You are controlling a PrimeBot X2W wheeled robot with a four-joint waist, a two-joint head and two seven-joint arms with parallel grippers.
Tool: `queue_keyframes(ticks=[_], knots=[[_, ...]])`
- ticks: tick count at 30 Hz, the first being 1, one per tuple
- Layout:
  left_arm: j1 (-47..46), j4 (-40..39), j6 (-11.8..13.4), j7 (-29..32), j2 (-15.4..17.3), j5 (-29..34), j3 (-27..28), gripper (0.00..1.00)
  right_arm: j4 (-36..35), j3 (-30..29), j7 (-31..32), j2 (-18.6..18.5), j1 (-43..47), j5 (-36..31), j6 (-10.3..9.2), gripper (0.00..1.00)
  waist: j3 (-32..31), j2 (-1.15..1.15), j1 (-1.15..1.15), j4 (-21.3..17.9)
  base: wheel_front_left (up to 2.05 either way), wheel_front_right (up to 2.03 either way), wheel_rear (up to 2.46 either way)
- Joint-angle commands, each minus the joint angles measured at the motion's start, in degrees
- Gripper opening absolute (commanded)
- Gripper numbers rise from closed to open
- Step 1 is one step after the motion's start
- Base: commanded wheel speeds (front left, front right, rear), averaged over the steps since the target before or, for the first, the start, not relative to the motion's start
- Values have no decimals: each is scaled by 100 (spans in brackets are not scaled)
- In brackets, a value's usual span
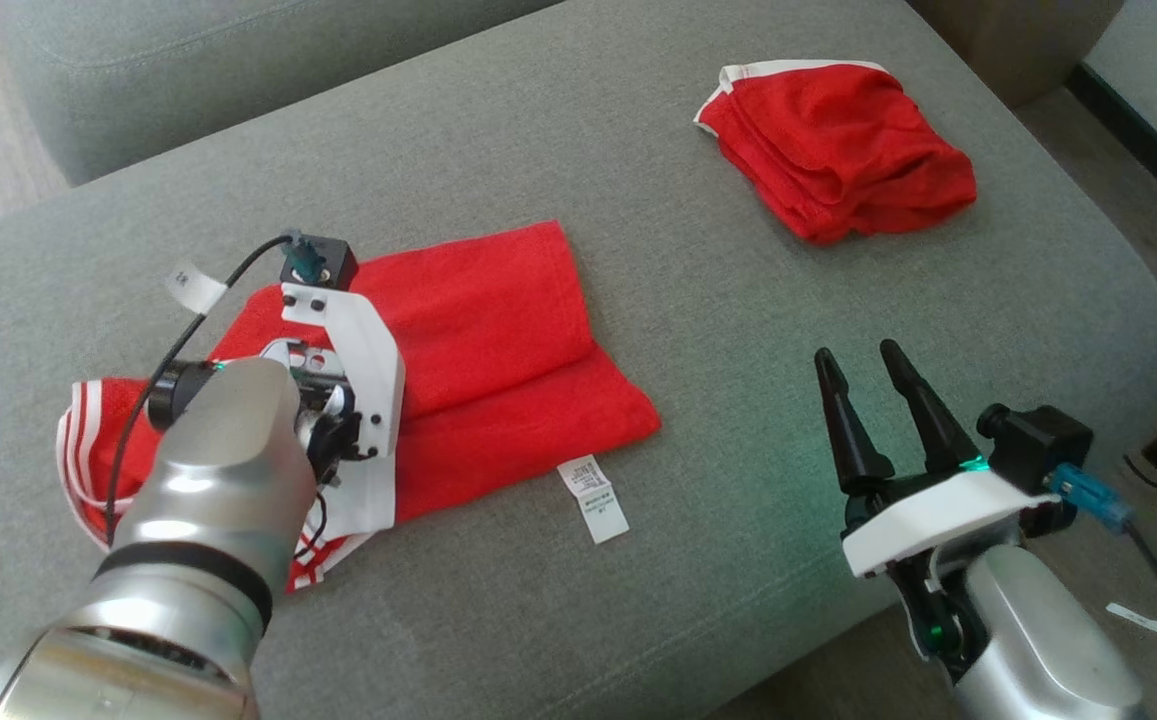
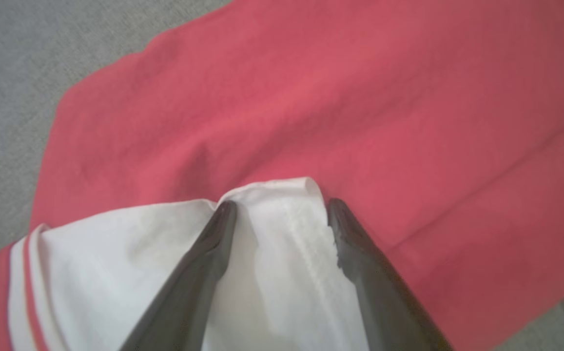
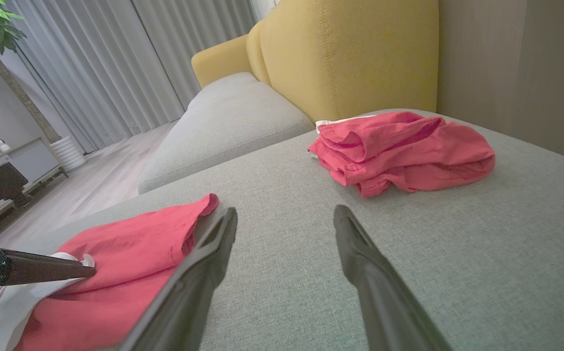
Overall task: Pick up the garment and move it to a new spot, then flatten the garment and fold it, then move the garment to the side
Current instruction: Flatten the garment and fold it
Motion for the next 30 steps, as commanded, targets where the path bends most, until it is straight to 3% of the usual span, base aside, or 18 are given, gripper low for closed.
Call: queue_keyframes(ticks=[1, 2, 5, 6, 16, 25, 30], knots=[[-322, -88, -23, -11, 145, -47, 43, 99, -169, 121, -79, -8, -192, 56, 43, 100, 17, 0, 0, -14, 0, 0, 0], [-320, -78, -28, -17, 145, -49, 30, 86, -170, 125, -79, -6, -195, 60, 43, 100, 23, 0, 0, -21, 0, 0, 0], [-307, -49, -35, -5, 151, -56, -3, 7, -168, 129, -79, -9, -190, 66, 43, 100, 14, 0, 0, -37, 0, 0, 0], [-307, -43, -36, -13, 153, -62, -9, 0, -164, 125, -79, -12, -183, 65, 43, 100, 4, 0, 0, -36, 0, 0, 0], [-441, -152, -125, -426, 113, -259, -38, 0, -81, -5, -79, -98, -12, -13, 43, 100, -393, 0, 0, 289, 0, 0, 0], [-326, -969, -171, -690, 77, -887, -260, 0, -71, -202, -68, -167, 319, -109, 43, 100, -796, 0, 0, 1177, 0, 0, 0], [191, -1791, -172, -939, 365, -1413, -358, 0, -130, -337, -40, -151, 485, -166, 43, 100, -877, 0, 0, 1685, 0, 0, 0]])
